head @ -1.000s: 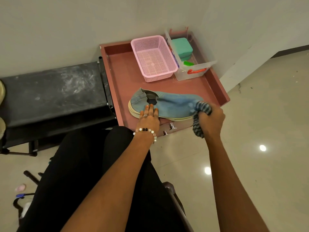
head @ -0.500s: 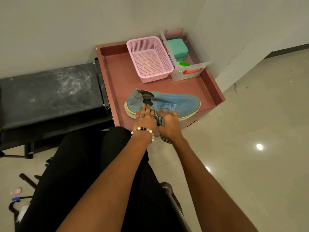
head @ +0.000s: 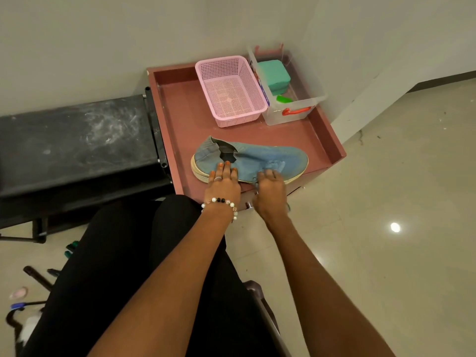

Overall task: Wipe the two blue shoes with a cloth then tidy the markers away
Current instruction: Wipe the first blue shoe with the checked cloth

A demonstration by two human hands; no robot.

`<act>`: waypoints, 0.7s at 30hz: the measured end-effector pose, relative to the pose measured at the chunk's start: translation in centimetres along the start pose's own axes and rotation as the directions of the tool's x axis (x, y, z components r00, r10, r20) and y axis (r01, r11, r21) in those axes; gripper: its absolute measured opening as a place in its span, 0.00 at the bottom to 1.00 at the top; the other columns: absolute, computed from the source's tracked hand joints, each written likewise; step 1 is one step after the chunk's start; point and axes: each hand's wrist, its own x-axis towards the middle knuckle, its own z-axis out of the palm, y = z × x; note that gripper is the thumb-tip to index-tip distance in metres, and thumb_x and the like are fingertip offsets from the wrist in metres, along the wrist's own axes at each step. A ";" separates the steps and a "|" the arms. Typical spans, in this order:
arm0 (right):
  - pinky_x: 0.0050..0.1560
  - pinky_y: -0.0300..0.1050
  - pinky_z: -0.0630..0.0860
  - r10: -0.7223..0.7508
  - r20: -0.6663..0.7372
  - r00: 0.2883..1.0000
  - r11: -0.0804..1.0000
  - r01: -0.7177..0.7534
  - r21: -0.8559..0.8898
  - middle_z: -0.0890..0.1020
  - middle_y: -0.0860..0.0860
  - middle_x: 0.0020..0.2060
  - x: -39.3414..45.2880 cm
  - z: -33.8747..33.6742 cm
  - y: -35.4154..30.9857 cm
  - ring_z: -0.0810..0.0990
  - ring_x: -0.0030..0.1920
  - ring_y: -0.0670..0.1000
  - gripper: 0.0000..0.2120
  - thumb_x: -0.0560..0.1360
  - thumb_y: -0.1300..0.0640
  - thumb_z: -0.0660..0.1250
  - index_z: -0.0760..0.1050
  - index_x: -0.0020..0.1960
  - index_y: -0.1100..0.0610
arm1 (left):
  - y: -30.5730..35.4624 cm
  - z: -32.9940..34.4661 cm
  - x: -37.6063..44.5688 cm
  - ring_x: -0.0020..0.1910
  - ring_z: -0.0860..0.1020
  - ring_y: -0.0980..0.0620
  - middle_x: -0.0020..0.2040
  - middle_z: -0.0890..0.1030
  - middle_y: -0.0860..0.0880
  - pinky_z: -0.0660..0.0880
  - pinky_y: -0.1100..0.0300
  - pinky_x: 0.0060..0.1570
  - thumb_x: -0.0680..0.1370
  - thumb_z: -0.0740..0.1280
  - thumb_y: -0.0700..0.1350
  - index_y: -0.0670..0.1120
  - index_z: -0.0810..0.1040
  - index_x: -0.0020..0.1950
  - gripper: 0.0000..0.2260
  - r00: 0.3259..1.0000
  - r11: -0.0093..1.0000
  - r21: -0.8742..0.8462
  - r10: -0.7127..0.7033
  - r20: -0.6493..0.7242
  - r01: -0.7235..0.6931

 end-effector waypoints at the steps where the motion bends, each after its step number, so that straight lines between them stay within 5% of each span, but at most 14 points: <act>1: 0.59 0.56 0.74 -0.021 -0.004 1.000 0.997 0.022 0.075 0.79 0.66 0.51 0.1 0.2 -1.0 0.76 0.55 0.67 0.20 0.61 0.69 0.68 0.78 0.53 0.69 | 0.0 -0.1 0.0 0.77 0.42 0.42 0.78 0.42 0.41 0.45 0.48 0.75 0.83 0.50 0.39 0.39 0.44 0.78 0.25 1.000 1.000 0.000 0.000 0.013 0.000; 4: 0.59 0.55 0.73 -0.152 -0.047 0.987 0.974 0.158 0.160 0.81 0.64 0.51 -0.1 -0.2 -1.8 0.77 0.54 0.66 0.21 0.62 0.66 0.63 0.78 0.54 0.68 | 0.0 -0.3 -0.2 0.77 0.41 0.42 0.78 0.42 0.41 0.44 0.48 0.75 0.83 0.50 0.43 0.40 0.44 0.78 0.25 0.999 1.000 -0.006 0.000 0.032 0.000; 7: 0.56 0.52 0.75 -0.302 0.021 0.953 0.952 0.301 0.054 0.80 0.62 0.54 0.0 -1.5 1.0 0.78 0.53 0.64 0.27 0.59 0.72 0.69 0.77 0.58 0.65 | 0.1 0.0 -0.3 0.77 0.41 0.42 0.78 0.41 0.41 0.44 0.48 0.74 0.83 0.48 0.37 0.39 0.43 0.78 0.24 1.000 1.000 -0.011 -0.001 0.008 0.001; 13: 0.60 0.61 0.73 -0.315 0.082 0.945 0.917 0.326 -0.229 0.79 0.63 0.55 0.4 -4.0 9.4 0.77 0.56 0.66 0.31 0.54 0.75 0.69 0.76 0.58 0.68 | 0.3 0.3 -0.4 0.77 0.41 0.41 0.78 0.41 0.39 0.43 0.48 0.75 0.82 0.49 0.36 0.38 0.42 0.77 0.26 1.000 1.000 -0.017 -0.008 -0.024 0.007; 18: 0.65 0.62 0.68 0.028 -0.083 0.996 0.995 -0.036 -0.096 0.77 0.68 0.56 -0.5 -0.6 5.4 0.73 0.61 0.68 0.31 0.54 0.72 0.68 0.75 0.58 0.70 | 0.7 0.2 -0.5 0.77 0.41 0.39 0.77 0.41 0.38 0.44 0.46 0.75 0.81 0.52 0.37 0.37 0.41 0.77 0.28 1.000 1.000 0.023 -0.020 -0.015 0.021; 21: 0.60 0.54 0.74 0.044 -0.132 0.990 0.993 -0.029 0.116 0.80 0.65 0.50 -0.6 2.2 -1.0 0.78 0.54 0.64 0.19 0.63 0.67 0.69 0.77 0.54 0.69 | 0.6 0.1 -0.5 0.77 0.41 0.40 0.78 0.42 0.39 0.44 0.47 0.75 0.81 0.53 0.40 0.38 0.43 0.77 0.28 1.000 1.000 -0.012 -0.024 -0.004 0.024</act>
